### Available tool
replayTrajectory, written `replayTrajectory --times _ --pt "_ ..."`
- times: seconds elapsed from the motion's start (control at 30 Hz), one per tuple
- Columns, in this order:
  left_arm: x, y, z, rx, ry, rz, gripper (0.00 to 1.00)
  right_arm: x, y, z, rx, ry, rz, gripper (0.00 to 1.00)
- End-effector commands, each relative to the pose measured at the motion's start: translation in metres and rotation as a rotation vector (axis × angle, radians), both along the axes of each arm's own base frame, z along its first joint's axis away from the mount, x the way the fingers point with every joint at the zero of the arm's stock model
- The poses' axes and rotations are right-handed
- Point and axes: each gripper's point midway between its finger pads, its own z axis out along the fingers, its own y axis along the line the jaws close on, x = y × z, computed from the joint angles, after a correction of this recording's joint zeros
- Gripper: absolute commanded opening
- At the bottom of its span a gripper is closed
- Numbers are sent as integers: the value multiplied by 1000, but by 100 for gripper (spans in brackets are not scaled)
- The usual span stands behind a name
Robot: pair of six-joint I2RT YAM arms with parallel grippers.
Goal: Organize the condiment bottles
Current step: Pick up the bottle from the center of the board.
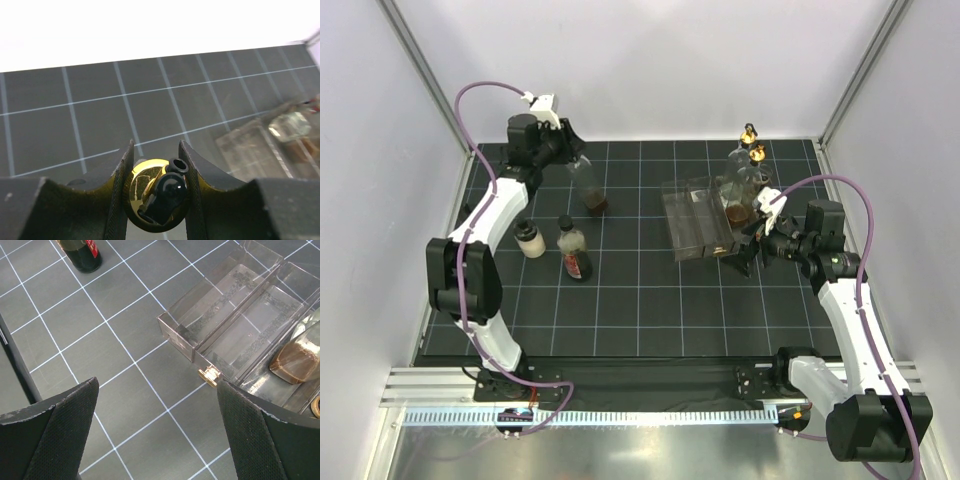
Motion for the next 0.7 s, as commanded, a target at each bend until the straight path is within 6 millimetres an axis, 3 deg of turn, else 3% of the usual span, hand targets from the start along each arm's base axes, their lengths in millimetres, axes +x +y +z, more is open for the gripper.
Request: replayTrajectory --times 0.0,0.17,0.4,0.67 --pt "-25 -24 134 -120 -314 -93 0 -1 3 4 1 -28 29 100" --pt "-45 -39 149 -149 -331 -149 0 -5 5 4 5 -45 55 100" --pt "-88 -68 175 -213 -349 -272 0 -19 17 8 41 -130 156 100" --pt "-144 -101 177 -237 -312 -411 0 -24 22 11 70 -121 196 100"
